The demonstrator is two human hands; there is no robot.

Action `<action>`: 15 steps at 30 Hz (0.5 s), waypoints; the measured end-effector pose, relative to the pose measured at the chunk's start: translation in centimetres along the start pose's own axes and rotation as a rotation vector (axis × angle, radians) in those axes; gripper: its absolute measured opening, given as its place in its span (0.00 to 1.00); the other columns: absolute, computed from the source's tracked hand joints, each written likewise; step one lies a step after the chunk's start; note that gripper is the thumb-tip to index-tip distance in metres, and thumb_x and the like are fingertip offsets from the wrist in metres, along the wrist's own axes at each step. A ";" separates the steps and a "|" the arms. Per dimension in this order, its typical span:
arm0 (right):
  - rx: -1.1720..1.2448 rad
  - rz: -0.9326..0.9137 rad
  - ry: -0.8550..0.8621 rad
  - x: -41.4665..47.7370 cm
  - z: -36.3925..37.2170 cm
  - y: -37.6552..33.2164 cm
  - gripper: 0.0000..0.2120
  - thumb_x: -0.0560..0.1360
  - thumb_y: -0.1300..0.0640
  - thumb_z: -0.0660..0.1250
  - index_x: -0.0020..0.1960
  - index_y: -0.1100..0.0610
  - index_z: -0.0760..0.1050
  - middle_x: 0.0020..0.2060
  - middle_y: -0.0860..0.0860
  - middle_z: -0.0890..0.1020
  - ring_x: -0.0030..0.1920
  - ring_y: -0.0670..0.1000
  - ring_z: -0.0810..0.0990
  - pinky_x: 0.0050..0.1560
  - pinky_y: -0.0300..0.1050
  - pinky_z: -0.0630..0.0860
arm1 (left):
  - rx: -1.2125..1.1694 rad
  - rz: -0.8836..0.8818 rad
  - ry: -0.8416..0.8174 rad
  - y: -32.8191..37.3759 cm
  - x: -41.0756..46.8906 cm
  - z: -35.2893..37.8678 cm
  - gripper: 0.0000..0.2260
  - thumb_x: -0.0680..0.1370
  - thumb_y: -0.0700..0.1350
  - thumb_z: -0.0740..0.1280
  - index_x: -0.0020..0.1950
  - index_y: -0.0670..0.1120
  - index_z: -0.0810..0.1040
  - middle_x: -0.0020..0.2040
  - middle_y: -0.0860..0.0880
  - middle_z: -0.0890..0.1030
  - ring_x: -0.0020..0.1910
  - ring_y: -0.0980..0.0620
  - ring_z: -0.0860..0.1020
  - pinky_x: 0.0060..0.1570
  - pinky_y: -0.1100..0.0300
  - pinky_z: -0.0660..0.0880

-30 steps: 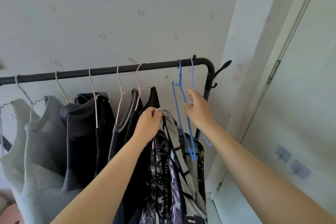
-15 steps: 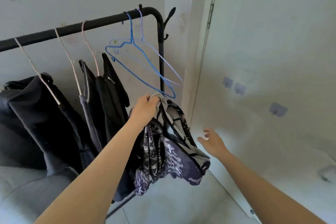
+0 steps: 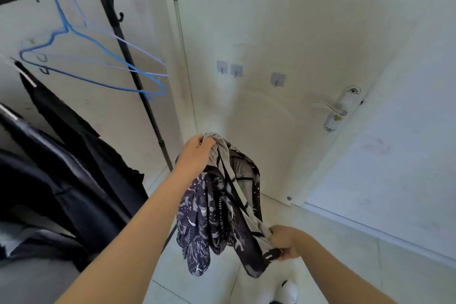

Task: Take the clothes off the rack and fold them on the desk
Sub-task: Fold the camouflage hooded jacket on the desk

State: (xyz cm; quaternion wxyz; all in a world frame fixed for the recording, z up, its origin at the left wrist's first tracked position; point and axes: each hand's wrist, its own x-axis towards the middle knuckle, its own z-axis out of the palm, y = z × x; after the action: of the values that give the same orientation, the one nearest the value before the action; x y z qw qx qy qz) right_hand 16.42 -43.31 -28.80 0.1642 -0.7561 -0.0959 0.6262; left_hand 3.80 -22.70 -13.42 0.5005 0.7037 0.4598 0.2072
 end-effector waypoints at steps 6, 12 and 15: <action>0.264 0.042 0.422 -3.4 -7.2 10.8 0.06 0.80 0.62 0.55 0.52 0.62 0.69 0.45 0.58 0.79 0.36 0.56 0.79 0.40 0.50 0.81 | 0.264 0.164 -0.139 -0.4 -2.9 6.9 0.11 0.81 0.48 0.57 0.47 0.44 0.75 0.42 0.47 0.77 0.40 0.51 0.74 0.37 0.56 0.68; 0.853 -0.134 0.814 -11.1 -13.9 22.6 0.14 0.76 0.68 0.50 0.55 0.62 0.73 0.35 0.57 0.76 0.25 0.52 0.71 0.25 0.39 0.68 | 0.260 0.265 -0.458 0.6 -8.5 16.7 0.12 0.80 0.46 0.56 0.45 0.41 0.75 0.42 0.46 0.76 0.40 0.52 0.74 0.40 0.57 0.69; 0.940 -0.234 0.998 -15.5 -15.9 28.7 0.15 0.76 0.67 0.50 0.55 0.60 0.73 0.36 0.54 0.76 0.31 0.51 0.72 0.28 0.40 0.67 | 0.264 0.199 -0.679 2.0 -12.2 22.0 0.11 0.83 0.46 0.53 0.52 0.46 0.74 0.49 0.48 0.78 0.50 0.48 0.76 0.48 0.55 0.70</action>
State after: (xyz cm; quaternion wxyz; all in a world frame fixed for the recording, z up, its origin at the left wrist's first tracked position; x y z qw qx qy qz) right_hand 27.15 -77.35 -22.62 0.5651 -0.7869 0.1916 0.1571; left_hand 15.26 -44.60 -18.69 0.5069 0.8320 0.2196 -0.0514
